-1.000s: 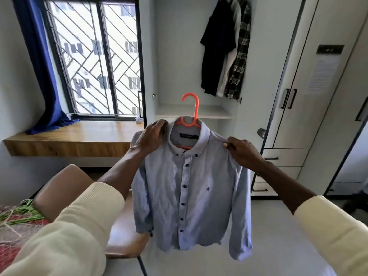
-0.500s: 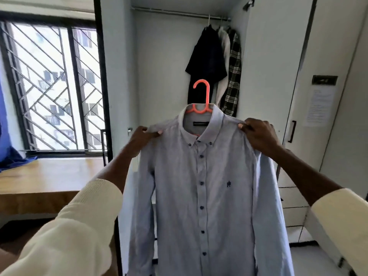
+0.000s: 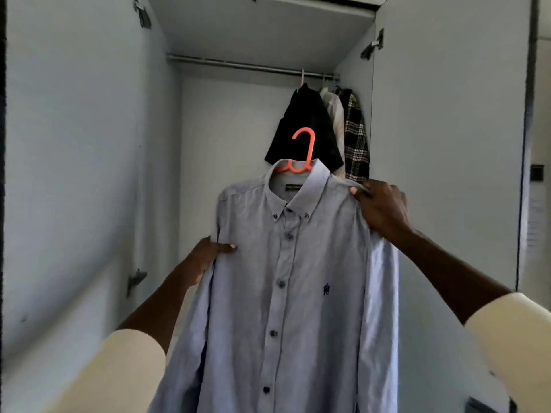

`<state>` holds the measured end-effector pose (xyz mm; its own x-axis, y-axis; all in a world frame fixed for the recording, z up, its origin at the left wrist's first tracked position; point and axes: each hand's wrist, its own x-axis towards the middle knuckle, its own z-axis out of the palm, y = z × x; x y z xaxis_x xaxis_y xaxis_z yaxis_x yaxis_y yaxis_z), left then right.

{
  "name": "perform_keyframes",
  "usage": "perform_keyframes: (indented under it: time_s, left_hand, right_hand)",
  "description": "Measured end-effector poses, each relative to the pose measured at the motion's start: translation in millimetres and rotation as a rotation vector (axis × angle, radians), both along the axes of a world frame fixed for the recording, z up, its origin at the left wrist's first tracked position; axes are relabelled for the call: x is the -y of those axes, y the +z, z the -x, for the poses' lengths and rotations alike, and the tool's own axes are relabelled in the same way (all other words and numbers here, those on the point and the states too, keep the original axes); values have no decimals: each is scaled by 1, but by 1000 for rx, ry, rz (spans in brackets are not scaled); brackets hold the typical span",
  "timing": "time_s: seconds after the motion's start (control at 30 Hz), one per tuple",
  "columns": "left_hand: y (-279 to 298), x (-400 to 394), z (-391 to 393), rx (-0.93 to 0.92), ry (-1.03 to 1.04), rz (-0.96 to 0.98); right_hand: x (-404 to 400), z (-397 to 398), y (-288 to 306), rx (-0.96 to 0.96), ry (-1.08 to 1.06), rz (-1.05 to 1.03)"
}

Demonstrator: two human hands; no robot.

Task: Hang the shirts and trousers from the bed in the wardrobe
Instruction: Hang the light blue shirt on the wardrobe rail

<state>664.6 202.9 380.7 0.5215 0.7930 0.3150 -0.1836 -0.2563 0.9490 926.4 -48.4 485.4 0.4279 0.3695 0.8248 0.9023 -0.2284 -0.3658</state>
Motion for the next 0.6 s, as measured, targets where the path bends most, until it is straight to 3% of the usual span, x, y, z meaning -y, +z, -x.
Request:
perform_keyframes:
  time_s: [0.17, 0.33, 0.6]
  left_hand:
    - [79, -79, -78, 149, 142, -199]
    - [159, -152, -151, 185, 290, -312]
    - [227, -280, -204, 220, 421, -426]
  right_hand:
    - [-81, -69, 77, 119, -20, -5]
    - [-154, -108, 156, 423, 84, 108]
    - [-257, -141, 223, 498, 56, -226]
